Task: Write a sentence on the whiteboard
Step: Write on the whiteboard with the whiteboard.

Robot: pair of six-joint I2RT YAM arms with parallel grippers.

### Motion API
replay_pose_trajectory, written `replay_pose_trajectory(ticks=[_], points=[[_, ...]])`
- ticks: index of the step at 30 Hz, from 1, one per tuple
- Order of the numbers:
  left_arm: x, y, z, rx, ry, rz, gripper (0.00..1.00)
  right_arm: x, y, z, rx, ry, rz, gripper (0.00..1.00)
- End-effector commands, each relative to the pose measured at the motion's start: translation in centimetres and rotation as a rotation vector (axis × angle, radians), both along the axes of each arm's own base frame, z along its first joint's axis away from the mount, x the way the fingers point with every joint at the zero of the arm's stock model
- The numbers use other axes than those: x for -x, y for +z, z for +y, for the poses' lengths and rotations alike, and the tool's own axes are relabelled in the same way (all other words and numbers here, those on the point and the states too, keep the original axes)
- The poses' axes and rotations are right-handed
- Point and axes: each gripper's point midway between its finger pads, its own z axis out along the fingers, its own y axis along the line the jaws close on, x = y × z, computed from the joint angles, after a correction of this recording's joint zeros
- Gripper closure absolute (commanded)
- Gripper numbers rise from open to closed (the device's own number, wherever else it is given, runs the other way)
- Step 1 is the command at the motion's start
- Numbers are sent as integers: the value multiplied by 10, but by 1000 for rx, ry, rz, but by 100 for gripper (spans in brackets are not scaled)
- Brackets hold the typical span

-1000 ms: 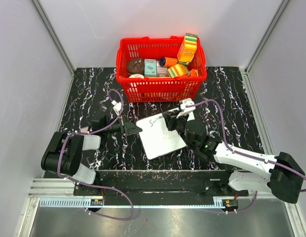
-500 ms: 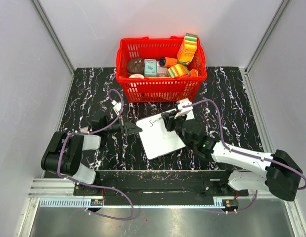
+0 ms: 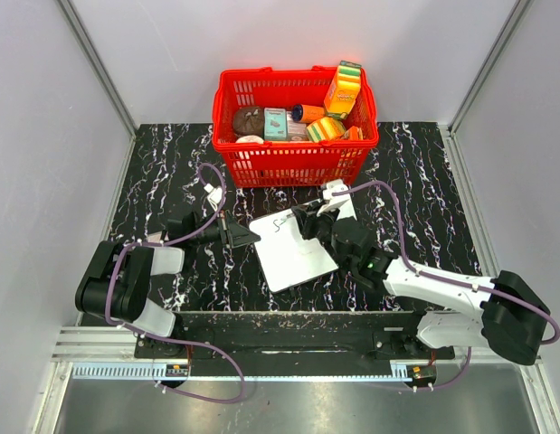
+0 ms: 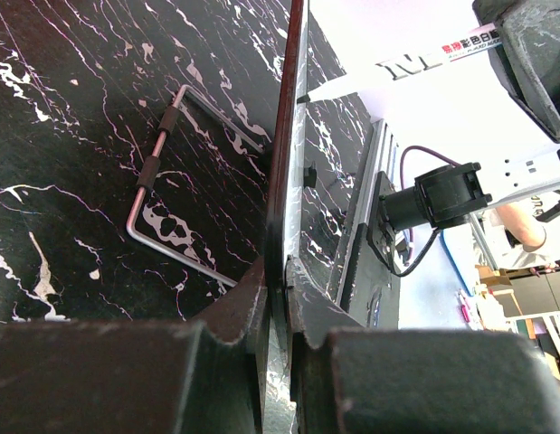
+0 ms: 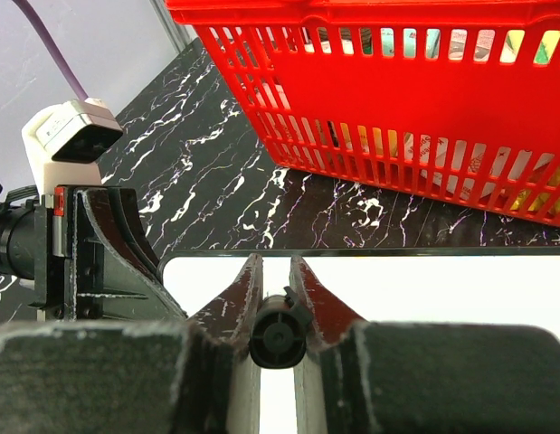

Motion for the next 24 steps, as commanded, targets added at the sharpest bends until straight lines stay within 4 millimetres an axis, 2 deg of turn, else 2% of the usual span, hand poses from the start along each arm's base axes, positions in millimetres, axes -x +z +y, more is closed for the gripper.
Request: replay_pose_trajectory(ticks=[1,24], points=[[-8,8,-1,-6,-17,-119,100,-5,18,3,-46,-10,-23,100],[-8,7,-1,-7,-17,-119,100,7,-10,-7,-24,2,51,100]])
